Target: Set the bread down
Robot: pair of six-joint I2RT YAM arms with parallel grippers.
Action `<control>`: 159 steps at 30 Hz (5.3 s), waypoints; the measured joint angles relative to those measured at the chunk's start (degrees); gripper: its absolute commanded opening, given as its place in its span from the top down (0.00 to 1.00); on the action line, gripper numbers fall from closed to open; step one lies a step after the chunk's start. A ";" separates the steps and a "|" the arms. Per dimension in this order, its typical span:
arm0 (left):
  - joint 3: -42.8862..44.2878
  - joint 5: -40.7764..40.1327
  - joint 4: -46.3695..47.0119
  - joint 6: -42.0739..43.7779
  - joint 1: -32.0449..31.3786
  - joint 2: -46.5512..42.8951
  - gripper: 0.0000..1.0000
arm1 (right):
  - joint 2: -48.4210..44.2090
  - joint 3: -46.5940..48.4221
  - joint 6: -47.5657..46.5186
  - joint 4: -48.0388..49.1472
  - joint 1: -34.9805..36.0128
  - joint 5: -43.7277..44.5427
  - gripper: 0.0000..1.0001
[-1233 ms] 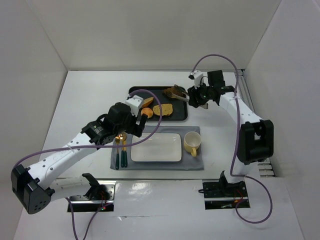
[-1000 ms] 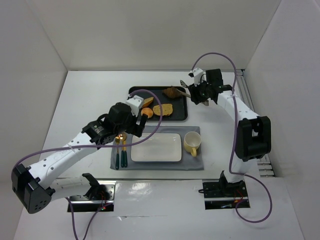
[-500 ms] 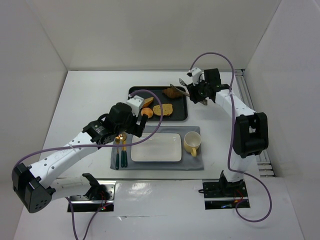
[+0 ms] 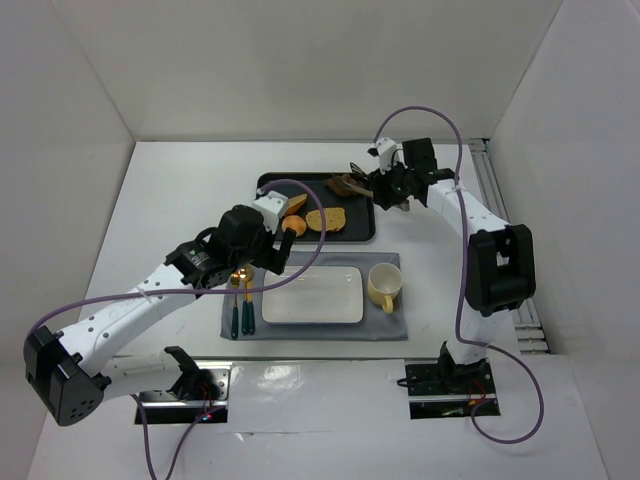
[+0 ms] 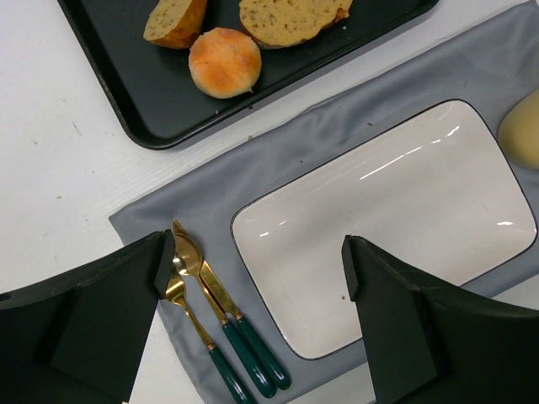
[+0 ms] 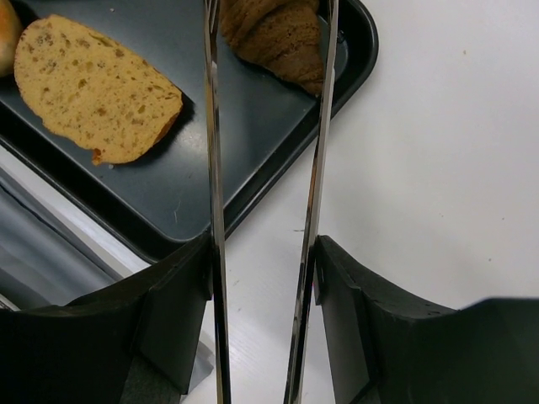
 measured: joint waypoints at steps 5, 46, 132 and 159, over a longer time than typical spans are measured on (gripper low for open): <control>0.00 0.00 0.00 0.00 0.00 0.00 0.00 | 0.55 0.00 -0.46 -0.33 0.09 0.57 0.37; -0.81 -4.28 0.33 -0.09 0.24 -1.27 0.00 | -31.08 -13.03 -12.26 -16.98 2.56 -12.72 0.67; -2.58 -7.76 2.60 -0.35 3.15 -6.97 0.00 | -3.10 -5.62 -11.96 -5.14 18.53 1.60 0.42; -2.58 -7.74 2.60 -0.35 3.15 -7.17 0.00 | -22.64 -10.40 -13.73 -9.07 18.62 -5.81 0.76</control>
